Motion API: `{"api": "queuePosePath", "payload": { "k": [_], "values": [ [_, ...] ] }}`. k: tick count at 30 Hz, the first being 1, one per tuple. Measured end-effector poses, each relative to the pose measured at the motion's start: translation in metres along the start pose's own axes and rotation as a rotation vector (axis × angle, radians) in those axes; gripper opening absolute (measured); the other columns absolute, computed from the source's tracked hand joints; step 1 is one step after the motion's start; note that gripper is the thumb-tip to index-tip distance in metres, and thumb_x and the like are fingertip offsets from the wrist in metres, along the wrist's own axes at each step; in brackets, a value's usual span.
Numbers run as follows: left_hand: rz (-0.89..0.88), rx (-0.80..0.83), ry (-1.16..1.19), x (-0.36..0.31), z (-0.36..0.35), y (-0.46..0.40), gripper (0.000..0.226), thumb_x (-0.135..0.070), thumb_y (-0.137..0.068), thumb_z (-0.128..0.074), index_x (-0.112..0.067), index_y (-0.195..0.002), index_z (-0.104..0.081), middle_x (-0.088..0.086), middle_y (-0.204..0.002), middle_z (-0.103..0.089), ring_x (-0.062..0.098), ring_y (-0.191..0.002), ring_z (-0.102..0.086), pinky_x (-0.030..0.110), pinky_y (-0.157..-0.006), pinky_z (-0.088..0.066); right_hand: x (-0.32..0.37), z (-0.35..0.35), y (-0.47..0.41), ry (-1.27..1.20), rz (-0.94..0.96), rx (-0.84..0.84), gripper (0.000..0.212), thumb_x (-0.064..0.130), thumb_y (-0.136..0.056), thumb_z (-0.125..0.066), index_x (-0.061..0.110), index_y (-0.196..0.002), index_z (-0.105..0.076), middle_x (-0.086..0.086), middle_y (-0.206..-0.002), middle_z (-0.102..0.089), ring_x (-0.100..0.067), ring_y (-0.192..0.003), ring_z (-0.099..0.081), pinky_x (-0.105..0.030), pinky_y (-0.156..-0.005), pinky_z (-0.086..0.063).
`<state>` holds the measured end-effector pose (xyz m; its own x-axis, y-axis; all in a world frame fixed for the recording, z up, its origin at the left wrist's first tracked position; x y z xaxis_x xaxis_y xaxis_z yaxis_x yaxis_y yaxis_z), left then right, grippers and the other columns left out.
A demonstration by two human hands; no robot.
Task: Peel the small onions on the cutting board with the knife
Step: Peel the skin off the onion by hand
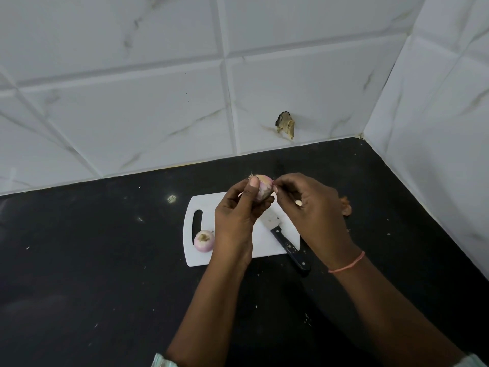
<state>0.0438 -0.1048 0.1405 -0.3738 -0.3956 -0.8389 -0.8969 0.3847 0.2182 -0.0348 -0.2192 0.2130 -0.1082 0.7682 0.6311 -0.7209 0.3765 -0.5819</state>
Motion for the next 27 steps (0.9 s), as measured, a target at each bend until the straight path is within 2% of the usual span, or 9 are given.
{"api": "queuePosePath", "payload": {
  "k": [2,6,9,14,18,22,25,27],
  "values": [
    [-0.003,0.002,-0.035,0.0,0.001,0.0,0.051,-0.031,-0.079,-0.07,0.004,-0.116,-0.067,0.021,-0.109,-0.072,0.02,-0.088,-0.073,0.026,-0.079,-0.058,-0.001,-0.005,-0.002,0.066,0.014,0.056,0.011,0.013,-0.091,-0.065,0.008,-0.1,-0.068,0.0,-0.093,-0.07,-0.001,-0.082,-0.059,-0.005,-0.078,-0.045],
    [0.005,0.022,-0.112,0.0,0.0,-0.003,0.038,-0.033,-0.079,-0.07,-0.004,-0.102,-0.073,0.012,-0.094,-0.075,0.017,-0.082,-0.071,0.026,-0.077,-0.058,0.001,-0.012,-0.006,0.096,0.052,0.174,0.015,0.019,-0.092,-0.055,0.008,-0.1,-0.061,-0.001,-0.092,-0.062,-0.004,-0.081,-0.054,-0.009,-0.071,-0.044],
    [0.043,0.05,-0.116,0.003,0.0,-0.005,0.036,-0.034,-0.077,-0.07,-0.005,-0.099,-0.074,0.009,-0.09,-0.075,0.016,-0.079,-0.07,0.025,-0.076,-0.058,0.0,-0.014,-0.007,0.134,0.056,0.22,0.019,0.024,-0.09,-0.049,0.009,-0.099,-0.059,0.001,-0.092,-0.058,-0.004,-0.079,-0.05,-0.008,-0.068,-0.041],
    [0.098,0.152,-0.123,0.003,-0.005,-0.007,0.038,-0.032,-0.08,-0.066,-0.004,-0.106,-0.073,0.01,-0.095,-0.075,0.015,-0.075,-0.068,0.024,-0.075,-0.058,-0.011,-0.011,-0.007,-0.01,-0.047,0.219,0.011,0.018,-0.091,-0.054,0.011,-0.099,-0.057,0.005,-0.09,-0.057,-0.005,-0.084,-0.053,-0.011,-0.072,-0.044],
    [0.155,0.222,-0.092,0.006,-0.006,-0.007,0.038,-0.031,-0.083,-0.063,-0.007,-0.111,-0.072,0.013,-0.098,-0.073,0.015,-0.07,-0.064,0.022,-0.073,-0.057,-0.031,-0.003,-0.008,-0.269,-0.31,0.143,0.003,0.013,-0.094,-0.059,0.013,-0.096,-0.059,0.004,-0.089,-0.065,-0.003,-0.083,-0.062,-0.011,-0.071,-0.049],
    [0.215,0.262,-0.041,0.015,-0.008,-0.007,0.037,-0.027,-0.096,-0.055,-0.007,-0.126,-0.066,0.018,-0.121,-0.068,0.014,-0.075,-0.063,0.022,-0.075,-0.057,-0.05,0.002,-0.004,-0.438,-0.486,-0.001,0.006,0.001,-0.086,-0.066,0.003,-0.086,-0.061,-0.005,-0.084,-0.069,-0.009,-0.074,-0.068,-0.015,-0.062,-0.053],
    [0.226,0.245,0.001,0.019,-0.009,-0.011,0.032,-0.027,-0.098,-0.054,-0.011,-0.122,-0.069,0.011,-0.112,-0.071,0.014,-0.075,-0.064,0.021,-0.073,-0.057,-0.065,0.009,0.004,-0.507,-0.571,-0.176,0.011,-0.007,-0.083,-0.062,0.003,-0.083,-0.057,-0.01,-0.088,-0.07,-0.019,-0.082,-0.069,-0.016,-0.059,-0.053],
    [0.207,0.216,-0.003,0.019,-0.008,-0.014,0.038,-0.032,-0.089,-0.061,-0.013,-0.122,-0.068,0.008,-0.105,-0.072,0.013,-0.074,-0.064,0.021,-0.074,-0.057,-0.079,0.01,0.005,-0.436,-0.588,-0.181,0.011,-0.001,-0.09,-0.056,0.009,-0.094,-0.06,-0.007,-0.093,-0.07,-0.02,-0.089,-0.068,-0.015,-0.059,-0.053]
  ]
}}
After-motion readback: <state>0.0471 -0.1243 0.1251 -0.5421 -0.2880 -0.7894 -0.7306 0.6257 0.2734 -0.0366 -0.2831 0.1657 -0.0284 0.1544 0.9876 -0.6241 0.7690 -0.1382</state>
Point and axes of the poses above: each hand's wrist, its own y-axis away from the middle knuckle, its own z-axis out of the back of the hand, x = y × z, the point moved 9 cm from there along -y, towards the middle knuckle
